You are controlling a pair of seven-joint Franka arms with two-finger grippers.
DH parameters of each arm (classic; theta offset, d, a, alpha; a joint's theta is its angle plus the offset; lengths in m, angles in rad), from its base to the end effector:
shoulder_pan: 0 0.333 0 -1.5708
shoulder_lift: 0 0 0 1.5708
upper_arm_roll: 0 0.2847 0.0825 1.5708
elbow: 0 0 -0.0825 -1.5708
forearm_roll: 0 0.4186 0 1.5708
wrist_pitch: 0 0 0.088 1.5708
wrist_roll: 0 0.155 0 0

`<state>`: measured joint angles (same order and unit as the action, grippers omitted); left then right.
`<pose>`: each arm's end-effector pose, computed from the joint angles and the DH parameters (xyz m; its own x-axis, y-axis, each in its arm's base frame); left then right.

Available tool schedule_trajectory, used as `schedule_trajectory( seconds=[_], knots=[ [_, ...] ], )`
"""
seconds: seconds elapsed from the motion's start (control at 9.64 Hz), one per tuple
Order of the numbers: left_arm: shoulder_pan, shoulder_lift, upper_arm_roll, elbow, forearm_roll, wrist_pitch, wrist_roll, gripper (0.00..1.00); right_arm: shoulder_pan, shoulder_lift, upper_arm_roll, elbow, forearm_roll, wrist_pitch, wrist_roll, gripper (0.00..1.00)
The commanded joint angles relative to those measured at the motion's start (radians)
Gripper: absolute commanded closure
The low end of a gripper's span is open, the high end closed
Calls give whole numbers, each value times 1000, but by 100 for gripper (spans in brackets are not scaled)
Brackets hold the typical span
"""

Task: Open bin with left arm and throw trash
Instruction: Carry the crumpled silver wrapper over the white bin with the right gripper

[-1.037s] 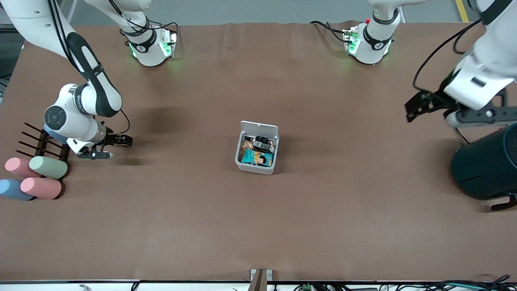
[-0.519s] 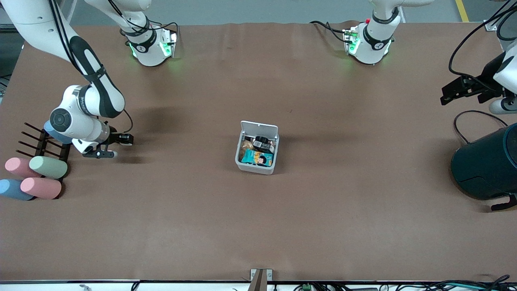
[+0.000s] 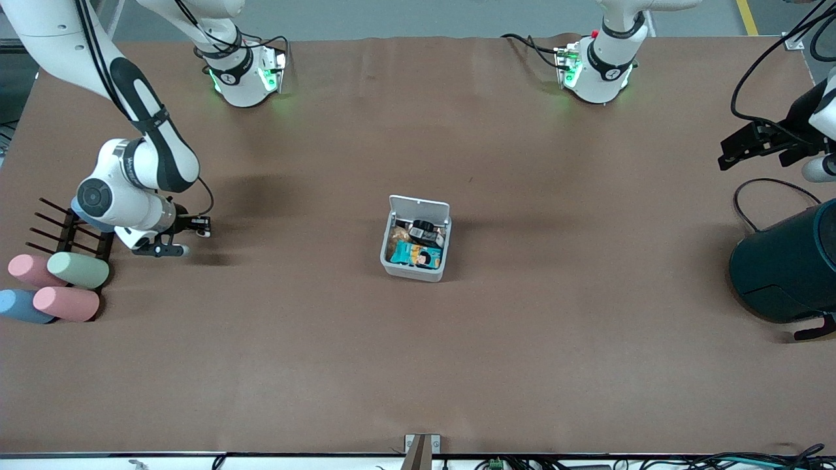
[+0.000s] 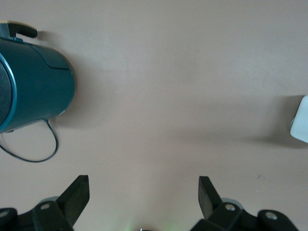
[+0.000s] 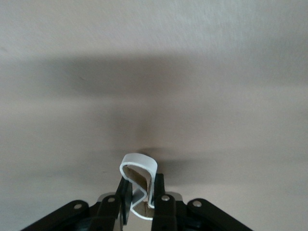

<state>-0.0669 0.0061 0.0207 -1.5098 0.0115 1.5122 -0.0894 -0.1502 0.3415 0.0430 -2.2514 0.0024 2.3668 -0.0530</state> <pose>0.5846 -0.0252 0.5672 0.9990 0.0439 -0.0026 0.0438 -0.9990 -0.0119 0.5102 -0.0525 0.0889 0.9735 -0.0524 -0.2228 -0.0600 -0.9978 -0.0275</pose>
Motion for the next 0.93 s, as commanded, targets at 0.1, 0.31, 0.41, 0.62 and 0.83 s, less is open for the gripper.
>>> schedule_trajectory(
  seconds=[0.1,0.31,0.41,0.62,0.83],
  knots=[
    [-1,5,4,13,-13,36,-4,0,120,-10,55,275,141,-223,224,100],
    [-8,6,-1,13,-16,36,-3,0,268,20,55,417,212,-215,461,100],
    [-20,11,-5,11,-24,36,14,0,343,54,55,497,261,-196,595,100],
    [-27,14,-53,11,-21,33,-9,0,504,146,54,616,269,-77,914,100],
    [-18,15,-53,13,-16,33,0,0,611,189,49,668,269,-31,1049,99]
  ],
)
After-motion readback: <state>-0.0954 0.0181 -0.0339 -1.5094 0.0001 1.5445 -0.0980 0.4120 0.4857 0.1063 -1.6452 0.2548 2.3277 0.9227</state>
